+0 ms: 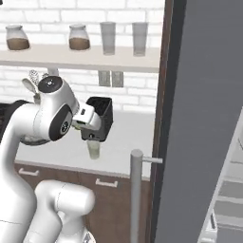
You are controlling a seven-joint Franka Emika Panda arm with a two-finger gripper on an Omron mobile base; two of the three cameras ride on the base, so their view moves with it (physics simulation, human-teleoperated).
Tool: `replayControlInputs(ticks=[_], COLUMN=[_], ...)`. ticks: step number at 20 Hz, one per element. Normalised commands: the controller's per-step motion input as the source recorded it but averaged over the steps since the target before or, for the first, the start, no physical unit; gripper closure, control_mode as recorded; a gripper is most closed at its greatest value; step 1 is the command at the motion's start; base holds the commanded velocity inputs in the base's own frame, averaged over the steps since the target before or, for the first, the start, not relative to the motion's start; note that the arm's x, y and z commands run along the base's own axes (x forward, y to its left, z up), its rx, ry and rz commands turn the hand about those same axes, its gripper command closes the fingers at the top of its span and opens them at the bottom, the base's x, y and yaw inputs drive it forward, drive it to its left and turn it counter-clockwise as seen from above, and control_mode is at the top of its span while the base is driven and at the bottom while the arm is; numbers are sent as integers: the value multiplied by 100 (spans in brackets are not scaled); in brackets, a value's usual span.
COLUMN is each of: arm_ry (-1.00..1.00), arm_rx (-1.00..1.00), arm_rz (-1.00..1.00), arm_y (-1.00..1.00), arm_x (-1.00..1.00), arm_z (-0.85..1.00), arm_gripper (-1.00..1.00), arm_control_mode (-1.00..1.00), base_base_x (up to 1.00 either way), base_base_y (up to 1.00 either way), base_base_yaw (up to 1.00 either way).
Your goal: Grab a lemon wedge from the fridge and one ice cube from the ice bowl, and put them in the glass of lemonade.
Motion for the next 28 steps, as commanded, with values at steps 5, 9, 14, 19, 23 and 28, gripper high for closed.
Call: replayControlInputs(ticks=[5, 9, 14, 19, 23, 28], arm_ry=[0, 0, 0, 0, 0, 0], arm_rx=[0, 0, 0, 0, 0, 0], arm_rz=[0, 0, 0, 0, 0, 0], arm_y=[0, 0, 0, 0, 0, 0], arm_x=[0, 0, 0, 0, 0, 0], arm_z=[0, 0, 0, 0, 0, 0], arm_gripper=[100, 100, 100, 100, 100, 100], arm_control_mode=[100, 100, 100, 100, 100, 100], base_base_x=[-12, -20, -4, 32, 63, 39], base_base_y=[72, 93, 68, 20, 15, 43], base_base_yaw=[-37, -35, -36, -32, -23, -19])
